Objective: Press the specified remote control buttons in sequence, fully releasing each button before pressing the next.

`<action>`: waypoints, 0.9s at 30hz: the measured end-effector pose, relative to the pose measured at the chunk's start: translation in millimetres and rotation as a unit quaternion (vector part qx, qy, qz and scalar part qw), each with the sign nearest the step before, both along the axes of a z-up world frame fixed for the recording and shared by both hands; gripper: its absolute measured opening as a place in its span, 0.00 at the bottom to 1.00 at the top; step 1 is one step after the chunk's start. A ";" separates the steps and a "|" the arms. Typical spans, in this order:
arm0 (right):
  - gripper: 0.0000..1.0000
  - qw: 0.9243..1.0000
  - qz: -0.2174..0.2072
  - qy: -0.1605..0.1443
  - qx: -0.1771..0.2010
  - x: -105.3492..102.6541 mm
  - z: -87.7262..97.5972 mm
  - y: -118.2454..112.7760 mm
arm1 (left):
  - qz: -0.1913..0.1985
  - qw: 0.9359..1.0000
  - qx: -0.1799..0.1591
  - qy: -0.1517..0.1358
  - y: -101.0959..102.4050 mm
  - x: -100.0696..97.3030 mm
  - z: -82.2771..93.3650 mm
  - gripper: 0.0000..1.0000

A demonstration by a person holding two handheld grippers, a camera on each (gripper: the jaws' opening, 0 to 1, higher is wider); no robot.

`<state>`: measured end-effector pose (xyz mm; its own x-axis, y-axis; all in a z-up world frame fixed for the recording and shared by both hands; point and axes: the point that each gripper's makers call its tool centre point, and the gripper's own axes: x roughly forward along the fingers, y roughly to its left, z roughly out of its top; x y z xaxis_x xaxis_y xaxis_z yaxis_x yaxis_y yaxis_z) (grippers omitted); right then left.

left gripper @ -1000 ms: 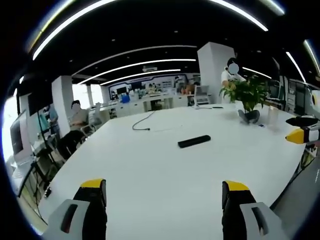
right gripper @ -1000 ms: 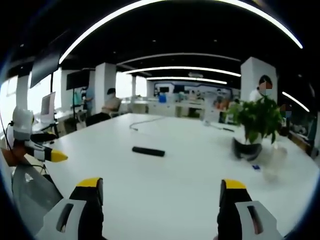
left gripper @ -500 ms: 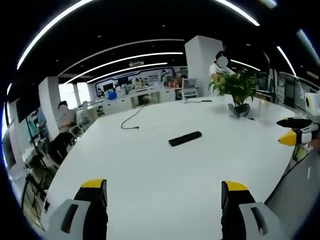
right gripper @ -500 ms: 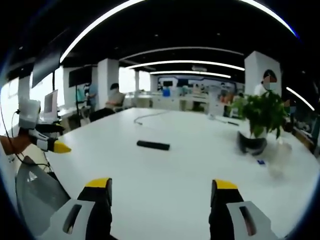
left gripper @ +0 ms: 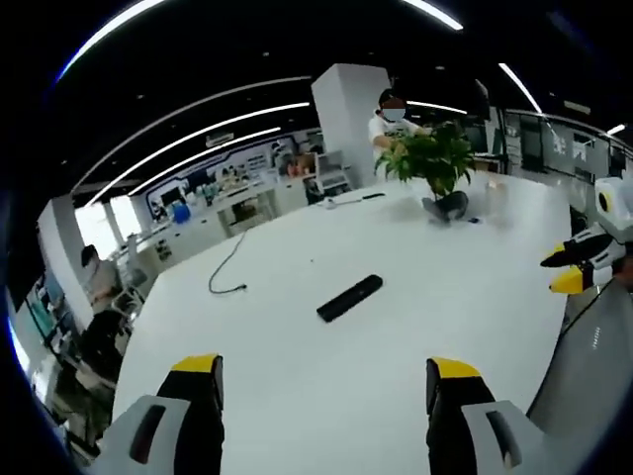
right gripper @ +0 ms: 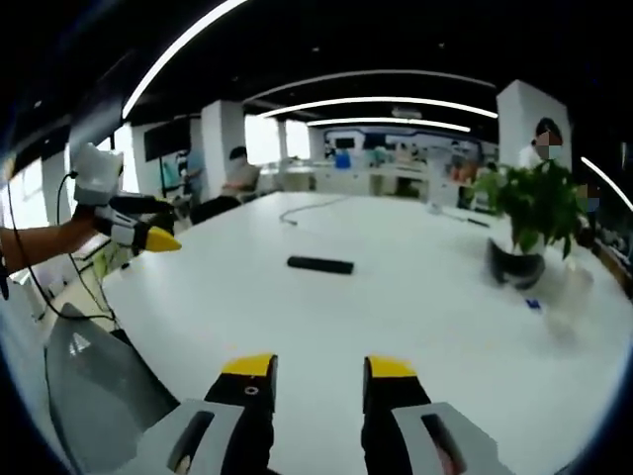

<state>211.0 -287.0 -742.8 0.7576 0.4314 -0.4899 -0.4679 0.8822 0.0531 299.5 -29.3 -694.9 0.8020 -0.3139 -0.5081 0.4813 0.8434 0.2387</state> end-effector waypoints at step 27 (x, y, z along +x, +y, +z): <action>0.00 0.997 0.009 0.051 -0.053 -6.9 -21.0 -4.8 | -0.153 0.981 0.065 0.105 -44.9 82.9 -23.7 0.67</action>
